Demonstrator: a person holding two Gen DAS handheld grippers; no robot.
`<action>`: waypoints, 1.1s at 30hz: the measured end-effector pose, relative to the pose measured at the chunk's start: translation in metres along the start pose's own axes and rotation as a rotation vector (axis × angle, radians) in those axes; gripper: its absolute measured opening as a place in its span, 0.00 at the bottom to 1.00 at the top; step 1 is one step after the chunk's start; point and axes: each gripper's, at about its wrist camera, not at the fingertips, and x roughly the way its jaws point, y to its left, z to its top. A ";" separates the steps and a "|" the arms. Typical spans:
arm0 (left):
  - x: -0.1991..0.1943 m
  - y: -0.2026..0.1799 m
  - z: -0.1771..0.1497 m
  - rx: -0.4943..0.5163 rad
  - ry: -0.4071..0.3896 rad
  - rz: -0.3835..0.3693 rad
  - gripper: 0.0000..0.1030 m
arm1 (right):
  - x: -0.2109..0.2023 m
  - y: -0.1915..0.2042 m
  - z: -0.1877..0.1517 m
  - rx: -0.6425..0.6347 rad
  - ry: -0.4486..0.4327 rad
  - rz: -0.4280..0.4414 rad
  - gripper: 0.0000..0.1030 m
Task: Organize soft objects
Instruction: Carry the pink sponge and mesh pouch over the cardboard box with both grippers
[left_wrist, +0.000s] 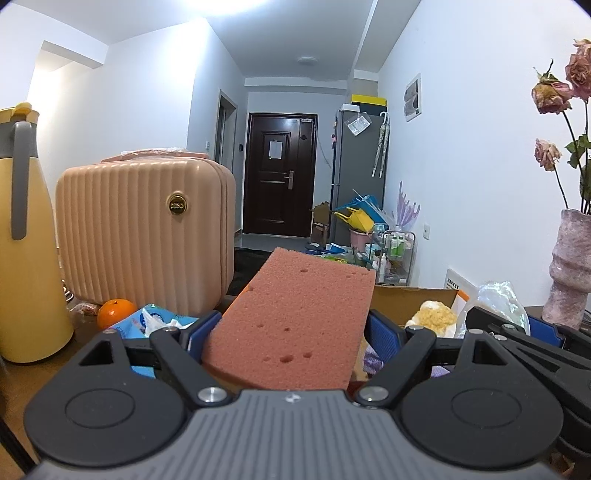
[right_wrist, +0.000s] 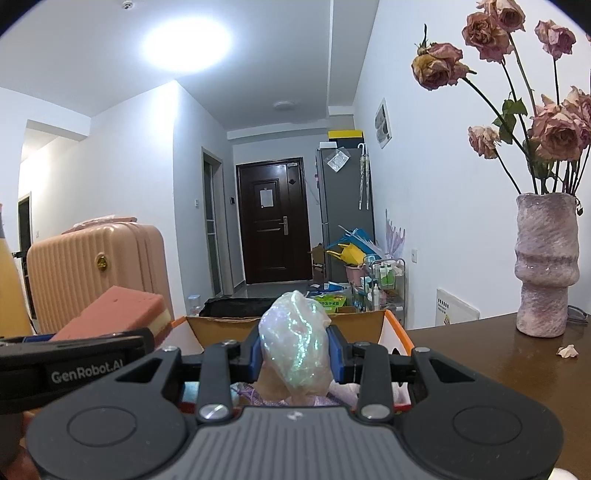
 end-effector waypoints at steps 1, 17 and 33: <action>0.002 -0.001 0.000 0.001 -0.002 0.000 0.82 | 0.003 0.000 0.001 0.002 -0.001 -0.003 0.33; 0.045 -0.011 0.010 0.009 -0.011 0.007 0.82 | 0.050 -0.001 0.007 0.033 0.001 -0.028 0.33; 0.093 -0.015 0.020 0.023 0.010 0.013 0.82 | 0.081 0.004 0.005 0.026 0.022 -0.046 0.33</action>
